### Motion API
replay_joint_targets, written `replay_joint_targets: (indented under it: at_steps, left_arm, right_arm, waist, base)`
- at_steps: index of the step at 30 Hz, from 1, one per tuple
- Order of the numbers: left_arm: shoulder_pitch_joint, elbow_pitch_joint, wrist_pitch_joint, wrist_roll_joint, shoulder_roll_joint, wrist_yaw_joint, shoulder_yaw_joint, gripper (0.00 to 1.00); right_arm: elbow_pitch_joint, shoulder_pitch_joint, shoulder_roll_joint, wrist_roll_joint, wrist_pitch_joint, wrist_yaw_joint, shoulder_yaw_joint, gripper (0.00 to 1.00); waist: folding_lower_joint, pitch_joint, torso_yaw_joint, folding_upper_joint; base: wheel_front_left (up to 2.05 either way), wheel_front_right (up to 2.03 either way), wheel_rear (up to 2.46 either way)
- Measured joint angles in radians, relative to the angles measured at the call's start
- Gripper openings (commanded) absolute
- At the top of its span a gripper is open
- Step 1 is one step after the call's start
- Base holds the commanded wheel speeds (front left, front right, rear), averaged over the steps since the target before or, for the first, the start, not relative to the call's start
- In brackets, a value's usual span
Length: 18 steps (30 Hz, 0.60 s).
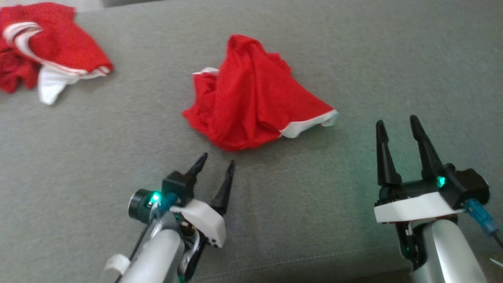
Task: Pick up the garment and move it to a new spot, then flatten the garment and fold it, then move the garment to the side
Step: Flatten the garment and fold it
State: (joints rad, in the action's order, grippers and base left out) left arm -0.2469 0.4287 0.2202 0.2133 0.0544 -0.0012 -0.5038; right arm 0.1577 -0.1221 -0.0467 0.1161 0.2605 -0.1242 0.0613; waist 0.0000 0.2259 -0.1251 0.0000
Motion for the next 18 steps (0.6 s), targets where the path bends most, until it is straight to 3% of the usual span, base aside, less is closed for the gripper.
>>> replay_joint_targets:
  at_steps: [5, 11, 12, 13, 14, 18]
  left_arm:
    - [-0.062, 0.077, -0.001, 0.055, -0.001, 0.000, -0.009, 1.00]
    - [-0.087, 0.069, 0.021, 0.080, -0.003, -0.004, -0.045, 0.99]
    - [-0.089, 0.064, 0.022, 0.080, -0.003, 0.002, -0.045, 0.67]
    - [-0.089, 0.058, 0.028, 0.080, -0.002, 0.003, -0.045, 0.28]
    - [-0.089, 0.053, 0.028, 0.080, -0.002, 0.005, -0.045, 0.00]
    - [-0.089, 0.012, 0.028, 0.076, -0.003, 0.016, -0.035, 0.00]
  right_arm:
    - [-0.010, -0.011, 0.000, 0.016, 0.000, 0.000, 0.014, 1.00]
    - [-0.010, -0.011, 0.000, 0.021, 0.000, 0.000, 0.011, 1.00]
    - [-0.010, -0.011, 0.000, 0.023, 0.000, 0.000, 0.011, 1.00]
    - [-0.010, -0.011, 0.000, 0.024, 0.000, 0.000, 0.011, 1.00]
    - [-0.010, -0.011, 0.000, 0.024, 0.000, 0.000, 0.011, 1.00]
    - [-0.009, -0.011, 0.000, 0.024, 0.000, 0.000, 0.011, 1.00]
  waist:
    - [0.0000, 0.041, -0.063, 0.0000]
    - [0.0000, 0.051, -0.092, 0.0000]
    - [0.0000, 0.049, -0.094, 0.0000]
    - [0.0000, 0.047, -0.095, 0.0000]
    - [0.0000, 0.044, -0.095, 0.0000]
    - [0.0000, 0.032, -0.092, 0.0000]
  base:
    - [0.00, 0.00, 0.00]
    - [0.00, 0.00, 0.00]
    - [0.00, 0.00, 0.00]
    - [0.00, 0.00, 0.00]
    - [0.00, 0.00, 0.00]
    - [0.00, 0.00, 0.00]
